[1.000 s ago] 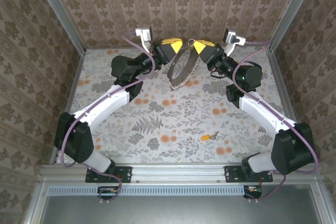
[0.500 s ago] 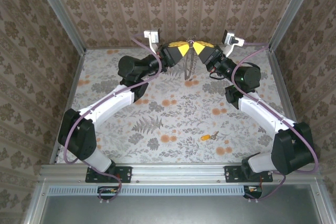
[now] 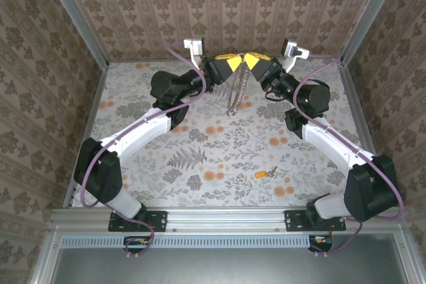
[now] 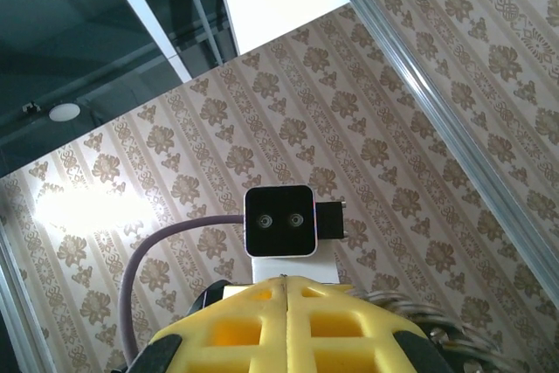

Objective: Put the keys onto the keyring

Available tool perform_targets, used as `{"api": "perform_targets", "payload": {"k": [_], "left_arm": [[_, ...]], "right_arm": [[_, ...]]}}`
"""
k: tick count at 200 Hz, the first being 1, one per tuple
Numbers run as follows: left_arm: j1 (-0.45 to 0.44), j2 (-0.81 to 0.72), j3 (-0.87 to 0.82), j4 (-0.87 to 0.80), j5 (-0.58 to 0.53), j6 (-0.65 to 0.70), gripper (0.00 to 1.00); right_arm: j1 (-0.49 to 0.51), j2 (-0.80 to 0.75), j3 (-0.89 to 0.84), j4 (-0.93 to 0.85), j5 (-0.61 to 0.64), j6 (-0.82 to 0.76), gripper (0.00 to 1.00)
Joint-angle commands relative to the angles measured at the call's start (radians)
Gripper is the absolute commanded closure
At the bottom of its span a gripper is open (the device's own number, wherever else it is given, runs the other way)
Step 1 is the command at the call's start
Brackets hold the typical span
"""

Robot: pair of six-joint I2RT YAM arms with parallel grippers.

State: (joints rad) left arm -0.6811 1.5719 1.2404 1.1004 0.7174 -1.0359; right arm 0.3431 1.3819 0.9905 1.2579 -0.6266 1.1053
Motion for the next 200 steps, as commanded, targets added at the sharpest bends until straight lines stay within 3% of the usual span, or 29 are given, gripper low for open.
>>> {"api": "perform_targets", "payload": {"k": [1, 16, 32, 62, 123, 162, 200], "left_arm": [[-0.012, 0.001, 0.037, 0.028, 0.016, 0.021, 1.0], [-0.009, -0.01, 0.036, -0.011, 0.029, 0.043, 1.0], [-0.002, -0.032, 0.043, -0.119, 0.061, 0.101, 1.0], [0.011, -0.08, 0.071, -0.402, 0.139, 0.274, 1.0], [0.027, -0.112, 0.231, -0.999, 0.278, 0.681, 1.0], [0.038, -0.104, 0.298, -1.156, 0.323, 0.787, 1.0], [0.046, -0.106, 0.312, -1.191, 0.347, 0.807, 1.0]], "right_arm": [[0.008, -0.007, -0.007, 0.015, 0.003, 0.001, 1.0], [-0.005, -0.025, -0.006, -0.058, -0.01, -0.028, 1.0], [-0.04, -0.061, -0.01, -0.16, -0.021, -0.062, 0.76], [-0.101, -0.136, -0.002, -0.383, -0.08, -0.158, 0.59], [-0.127, -0.22, 0.118, -0.879, -0.243, -0.441, 0.58], [-0.126, -0.237, 0.133, -0.949, -0.308, -0.472, 0.6], [-0.112, -0.257, 0.115, -0.951, -0.33, -0.468, 0.61]]}}
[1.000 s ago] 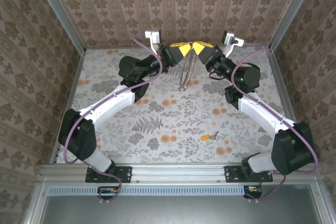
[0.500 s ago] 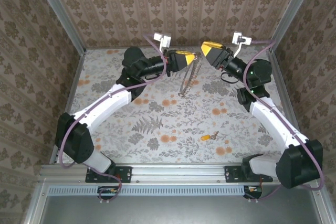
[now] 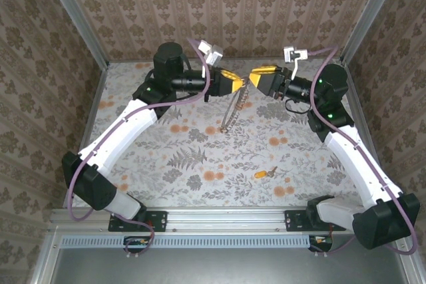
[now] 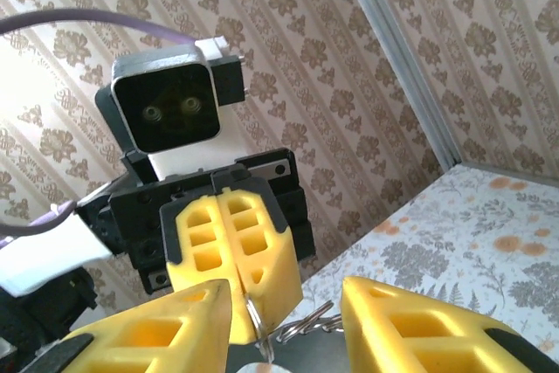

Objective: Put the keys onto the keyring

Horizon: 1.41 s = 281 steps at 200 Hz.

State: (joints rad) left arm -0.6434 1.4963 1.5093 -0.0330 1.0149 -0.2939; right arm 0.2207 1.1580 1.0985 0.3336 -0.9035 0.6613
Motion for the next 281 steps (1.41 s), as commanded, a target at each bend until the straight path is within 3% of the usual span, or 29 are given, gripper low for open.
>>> {"api": "perform_targets", "payload": {"k": [1, 161, 184, 199, 219, 230, 245, 257, 281], "left_arm": [[0.008, -0.03, 0.043, -0.058, 0.05, 0.065, 1.0], [0.006, -0.029, 0.065, -0.039, 0.065, 0.049, 1.0], [0.005, -0.027, 0.066, -0.033, 0.065, 0.045, 1.0], [0.003, -0.026, 0.067, -0.031, 0.064, 0.042, 1.0], [0.0, -0.025, 0.07, -0.026, 0.052, 0.035, 1.0], [0.002, -0.031, 0.065, -0.028, 0.026, 0.035, 0.77], [0.019, -0.053, 0.031, -0.006, -0.011, 0.023, 0.6], [0.037, -0.076, -0.011, 0.048, -0.029, -0.01, 0.55], [0.063, -0.104, -0.078, 0.15, -0.041, -0.081, 0.55]], "right_arm": [[0.012, -0.033, 0.007, -0.026, -0.054, -0.025, 0.61], [0.078, 0.001, -0.024, -0.013, -0.053, -0.029, 0.69], [0.079, 0.002, -0.03, -0.008, -0.054, -0.029, 0.82], [0.08, 0.0, -0.031, -0.006, -0.05, -0.03, 1.0], [0.079, -0.003, -0.035, -0.001, -0.032, -0.039, 1.0], [0.077, -0.009, -0.039, 0.008, -0.017, -0.045, 1.0], [0.068, -0.018, -0.051, 0.039, 0.002, -0.044, 1.0], [0.058, -0.02, -0.059, 0.084, 0.004, -0.022, 1.0], [0.055, -0.027, -0.073, 0.152, 0.02, 0.01, 1.0]]}}
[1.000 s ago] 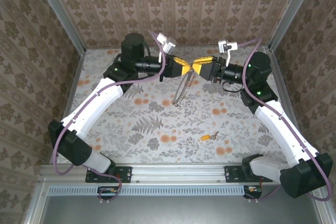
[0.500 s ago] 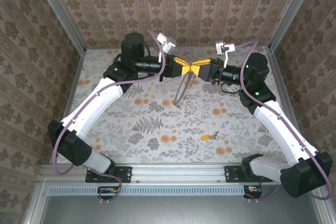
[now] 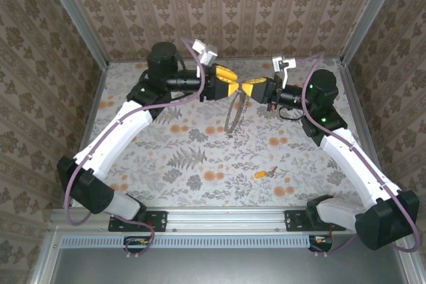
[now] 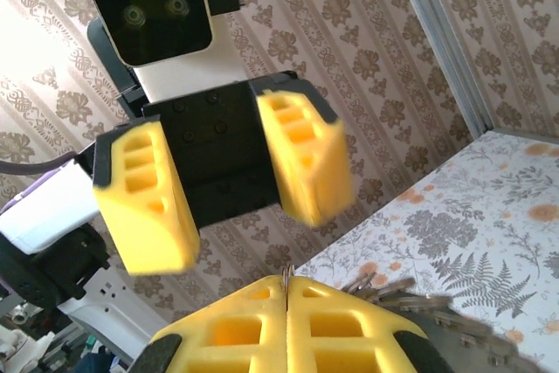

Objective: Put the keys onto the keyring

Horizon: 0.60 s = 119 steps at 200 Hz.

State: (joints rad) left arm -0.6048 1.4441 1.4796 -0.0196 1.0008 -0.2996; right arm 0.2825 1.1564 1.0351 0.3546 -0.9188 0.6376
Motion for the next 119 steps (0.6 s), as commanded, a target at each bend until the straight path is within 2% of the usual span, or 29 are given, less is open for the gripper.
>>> {"api": "perform_targets", "payload": {"k": [1, 90, 119], "left_arm": [[0.025, -0.052, -0.051, 0.139, -0.028, -0.076, 0.56], [-0.01, -0.044, -0.13, 0.344, -0.062, -0.199, 0.77], [-0.034, -0.024, -0.136, 0.406, -0.061, -0.235, 0.78]], "right_arm": [[-0.007, -0.026, -0.011, 0.134, 0.036, 0.034, 1.0], [-0.009, -0.02, -0.081, 0.438, 0.154, 0.19, 1.0], [-0.007, -0.01, -0.09, 0.488, 0.176, 0.222, 1.0]]}}
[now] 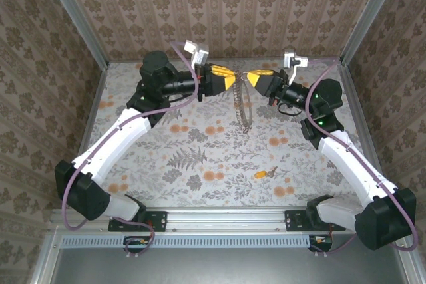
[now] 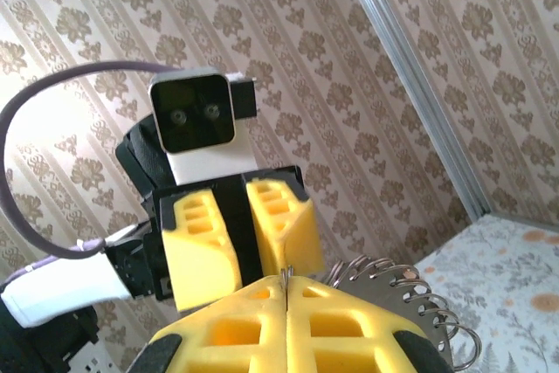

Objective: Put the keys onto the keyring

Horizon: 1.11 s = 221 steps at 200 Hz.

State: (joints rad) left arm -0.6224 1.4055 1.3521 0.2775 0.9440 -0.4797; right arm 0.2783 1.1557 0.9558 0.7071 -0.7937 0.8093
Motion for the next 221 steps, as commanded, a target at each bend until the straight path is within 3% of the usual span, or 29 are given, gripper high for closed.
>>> {"api": "perform_targets", "payload": {"k": [1, 133, 221], "left_arm": [[-0.017, 0.016, -0.008, 0.11, -0.005, -0.057, 0.78], [-0.043, 0.091, -0.017, 0.358, -0.02, -0.226, 0.78], [-0.059, 0.138, -0.021, 0.472, -0.022, -0.305, 0.9]], "right_arm": [[-0.003, -0.009, -0.012, 0.138, 0.052, 0.052, 1.0], [-0.001, 0.008, -0.053, 0.257, 0.108, 0.144, 1.0], [0.011, 0.05, -0.063, 0.368, 0.163, 0.218, 1.0]]}}
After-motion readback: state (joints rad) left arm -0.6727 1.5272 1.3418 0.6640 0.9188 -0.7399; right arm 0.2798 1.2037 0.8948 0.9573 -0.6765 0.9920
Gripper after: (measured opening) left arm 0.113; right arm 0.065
